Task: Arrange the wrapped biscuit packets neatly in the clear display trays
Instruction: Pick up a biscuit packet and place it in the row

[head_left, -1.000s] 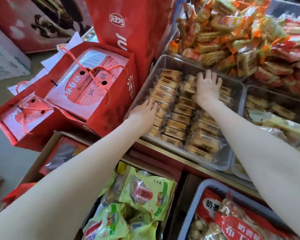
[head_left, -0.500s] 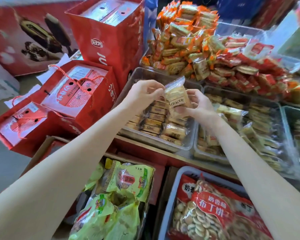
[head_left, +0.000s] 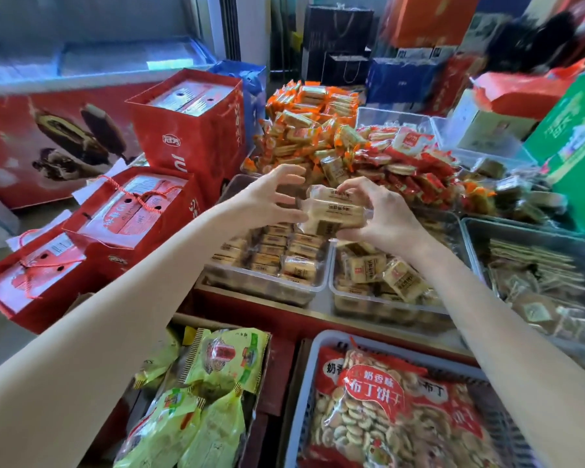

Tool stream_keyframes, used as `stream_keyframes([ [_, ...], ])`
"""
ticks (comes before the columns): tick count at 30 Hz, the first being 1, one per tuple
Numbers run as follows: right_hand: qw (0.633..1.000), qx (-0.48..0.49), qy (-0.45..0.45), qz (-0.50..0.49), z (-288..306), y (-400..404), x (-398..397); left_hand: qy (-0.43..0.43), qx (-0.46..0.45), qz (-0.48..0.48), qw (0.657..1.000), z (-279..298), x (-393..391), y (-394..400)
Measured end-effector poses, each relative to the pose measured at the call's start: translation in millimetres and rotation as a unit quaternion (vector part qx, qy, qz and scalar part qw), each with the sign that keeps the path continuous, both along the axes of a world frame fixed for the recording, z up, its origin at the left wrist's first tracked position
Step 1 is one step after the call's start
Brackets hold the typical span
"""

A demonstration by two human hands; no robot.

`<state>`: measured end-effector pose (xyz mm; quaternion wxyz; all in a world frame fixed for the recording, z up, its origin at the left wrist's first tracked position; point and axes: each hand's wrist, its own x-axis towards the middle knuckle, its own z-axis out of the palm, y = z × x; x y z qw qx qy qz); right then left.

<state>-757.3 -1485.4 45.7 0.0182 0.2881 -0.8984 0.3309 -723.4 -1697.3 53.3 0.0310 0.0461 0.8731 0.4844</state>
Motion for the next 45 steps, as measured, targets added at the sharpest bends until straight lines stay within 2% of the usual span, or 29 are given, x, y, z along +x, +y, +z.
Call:
stream_keyframes([
  [3,0.999,-0.047,0.018,0.007,3,5,7,0.000,-0.018,-0.061,0.998,9,6,16],
  [7,0.995,-0.097,0.011,0.023,5,8,13,0.047,-0.064,-0.013,0.997,10,12,23],
  [9,0.986,-0.160,-0.037,0.029,7,14,15,0.036,-0.010,0.010,0.999,9,17,19],
  [12,0.949,-0.286,-0.136,0.003,10,27,15,0.011,0.077,0.018,0.997,7,26,9],
  [16,0.962,-0.239,-0.131,-0.015,6,25,11,-0.017,0.110,-0.004,0.994,8,32,2],
  [21,0.958,-0.258,-0.112,-0.057,9,10,6,-0.032,0.129,-0.022,0.991,11,32,1],
  [28,0.976,-0.184,-0.001,-0.117,9,3,-5,-0.097,0.203,-0.024,0.974,15,21,7],
  [32,0.934,-0.314,-0.107,-0.136,13,9,-6,-0.100,0.216,-0.016,0.971,14,16,5],
  [37,0.932,-0.277,-0.225,-0.064,14,22,-7,-0.115,0.306,-0.006,0.945,10,15,-4],
  [41,0.892,-0.384,-0.232,-0.052,14,17,-6,-0.115,0.305,-0.019,0.945,16,14,0],
  [45,0.853,-0.453,-0.235,-0.108,14,25,-11,-0.109,0.308,0.001,0.945,19,11,-1],
])
